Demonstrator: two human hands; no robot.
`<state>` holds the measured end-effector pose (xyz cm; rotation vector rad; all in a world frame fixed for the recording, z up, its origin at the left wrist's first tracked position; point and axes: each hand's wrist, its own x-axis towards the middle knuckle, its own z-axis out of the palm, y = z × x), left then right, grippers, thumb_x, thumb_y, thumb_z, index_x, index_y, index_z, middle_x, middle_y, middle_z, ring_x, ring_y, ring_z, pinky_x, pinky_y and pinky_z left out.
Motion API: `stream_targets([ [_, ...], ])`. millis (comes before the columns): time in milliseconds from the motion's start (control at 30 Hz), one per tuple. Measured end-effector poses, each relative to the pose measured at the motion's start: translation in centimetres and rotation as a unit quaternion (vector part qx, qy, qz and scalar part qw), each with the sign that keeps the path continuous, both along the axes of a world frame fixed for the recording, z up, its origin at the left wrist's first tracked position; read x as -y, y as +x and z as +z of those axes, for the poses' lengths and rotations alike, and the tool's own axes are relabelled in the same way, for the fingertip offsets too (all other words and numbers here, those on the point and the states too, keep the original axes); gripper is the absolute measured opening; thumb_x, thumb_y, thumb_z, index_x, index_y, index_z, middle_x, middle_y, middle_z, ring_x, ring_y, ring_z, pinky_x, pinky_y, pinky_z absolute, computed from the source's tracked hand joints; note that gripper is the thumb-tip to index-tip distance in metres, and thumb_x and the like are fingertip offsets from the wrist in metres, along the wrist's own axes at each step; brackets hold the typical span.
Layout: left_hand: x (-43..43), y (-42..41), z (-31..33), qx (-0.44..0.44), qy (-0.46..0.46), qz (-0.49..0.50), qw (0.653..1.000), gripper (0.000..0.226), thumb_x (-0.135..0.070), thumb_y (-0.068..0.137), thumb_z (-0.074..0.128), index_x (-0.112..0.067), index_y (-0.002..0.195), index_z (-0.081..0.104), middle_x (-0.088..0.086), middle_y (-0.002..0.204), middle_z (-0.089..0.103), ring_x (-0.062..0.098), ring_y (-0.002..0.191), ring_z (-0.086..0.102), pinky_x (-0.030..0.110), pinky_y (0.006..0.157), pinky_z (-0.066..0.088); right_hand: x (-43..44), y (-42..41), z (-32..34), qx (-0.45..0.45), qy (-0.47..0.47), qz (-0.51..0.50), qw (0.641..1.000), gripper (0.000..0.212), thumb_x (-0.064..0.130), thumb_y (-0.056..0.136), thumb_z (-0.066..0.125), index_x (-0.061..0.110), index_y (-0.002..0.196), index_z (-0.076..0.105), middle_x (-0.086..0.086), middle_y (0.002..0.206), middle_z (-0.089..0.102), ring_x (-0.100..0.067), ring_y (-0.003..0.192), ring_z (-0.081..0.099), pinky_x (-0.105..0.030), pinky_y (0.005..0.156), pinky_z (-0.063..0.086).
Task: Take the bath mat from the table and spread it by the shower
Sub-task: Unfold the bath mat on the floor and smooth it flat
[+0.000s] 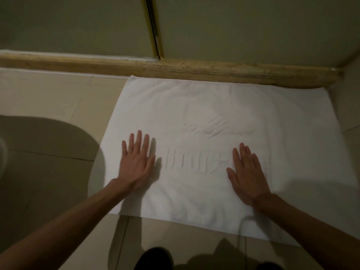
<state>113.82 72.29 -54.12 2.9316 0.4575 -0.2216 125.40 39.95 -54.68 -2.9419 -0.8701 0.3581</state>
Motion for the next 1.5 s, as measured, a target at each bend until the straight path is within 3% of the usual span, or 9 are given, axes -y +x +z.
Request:
stream_targets([
  [100, 5.2, 0.3, 0.7, 0.004, 0.005, -0.039, 0.999, 0.072, -0.055, 0.092, 0.000, -0.018, 0.154, -0.002, 0.011, 0.159, -0.016, 0.029, 0.145, -0.022, 0.050, 0.111, -0.022, 0.7, -2.4, 0.7, -0.014, 0.023, 0.005, 1.000, 0.072, 0.048, 0.091, 0.003, 0.005, 0.149, 0.008, -0.016, 0.157, -0.003, -0.021, 0.144, -0.009, -0.035, 0.117, -0.005],
  [233, 13.0, -0.6, 1.1, 0.010, -0.019, -0.078, 0.997, 0.072, -0.056, 0.094, 0.000, -0.017, 0.154, -0.002, 0.013, 0.160, -0.015, 0.032, 0.145, -0.022, 0.057, 0.110, -0.021, 2.6, -6.3, 1.3, -0.004, 0.078, -0.009, 0.997, 0.067, 0.044, 0.098, 0.015, -0.004, 0.142, 0.032, -0.025, 0.151, 0.021, -0.036, 0.142, 0.019, -0.046, 0.116, 0.018],
  [333, 17.8, -1.6, 0.4, 0.006, -0.046, -0.117, 0.992, 0.069, -0.057, 0.096, 0.002, -0.019, 0.153, -0.009, 0.012, 0.159, -0.022, 0.029, 0.143, -0.027, 0.060, 0.112, -0.016, 2.8, -8.8, 1.0, -0.002, 0.058, -0.021, 0.998, 0.065, 0.043, 0.099, 0.012, -0.001, 0.144, 0.029, -0.025, 0.152, 0.019, -0.035, 0.143, 0.016, -0.045, 0.113, 0.016],
  [500, 20.6, -1.6, -1.2, -0.024, -0.027, -0.138, 0.990, 0.068, -0.054, 0.097, 0.009, -0.018, 0.154, -0.002, 0.011, 0.160, -0.016, 0.031, 0.144, -0.023, 0.063, 0.112, -0.010, 1.7, -9.6, 0.5, 0.007, -0.019, -0.032, 0.999, 0.071, 0.042, 0.097, -0.002, 0.000, 0.140, 0.037, -0.025, 0.149, 0.027, -0.038, 0.139, 0.026, -0.047, 0.108, 0.016],
  [767, 18.6, -2.4, -1.7, -0.027, -0.016, -0.120, 0.992, 0.067, -0.049, 0.097, 0.019, -0.018, 0.155, 0.007, 0.010, 0.162, -0.001, 0.030, 0.148, -0.009, 0.061, 0.115, 0.000, 2.2, -9.4, -0.5, 0.007, -0.028, -0.020, 0.999, 0.072, 0.048, 0.096, 0.001, 0.001, 0.144, 0.027, -0.023, 0.153, 0.020, -0.036, 0.142, 0.021, -0.049, 0.111, 0.018],
  [1200, 8.8, -4.5, -1.5, -0.032, -0.005, -0.012, 0.999, 0.067, -0.048, 0.095, 0.009, -0.020, 0.153, -0.009, 0.009, 0.160, -0.014, 0.026, 0.147, -0.016, 0.053, 0.118, -0.006, 2.2, -9.3, -0.6, 0.005, -0.031, -0.018, 0.999, 0.072, 0.048, 0.096, 0.001, 0.002, 0.146, 0.024, -0.021, 0.155, 0.016, -0.033, 0.144, 0.015, -0.048, 0.113, 0.017],
  [1500, 2.4, -8.6, -0.5, -0.018, -0.035, 0.054, 0.998, 0.066, -0.052, 0.095, 0.001, -0.022, 0.153, -0.008, 0.005, 0.160, -0.015, 0.020, 0.147, -0.018, 0.049, 0.119, -0.007, 2.5, -9.3, -0.8, 0.016, -0.024, -0.014, 0.999, 0.070, 0.049, 0.096, 0.006, 0.003, 0.147, 0.018, -0.021, 0.155, 0.013, -0.032, 0.144, 0.013, -0.048, 0.113, 0.017],
])
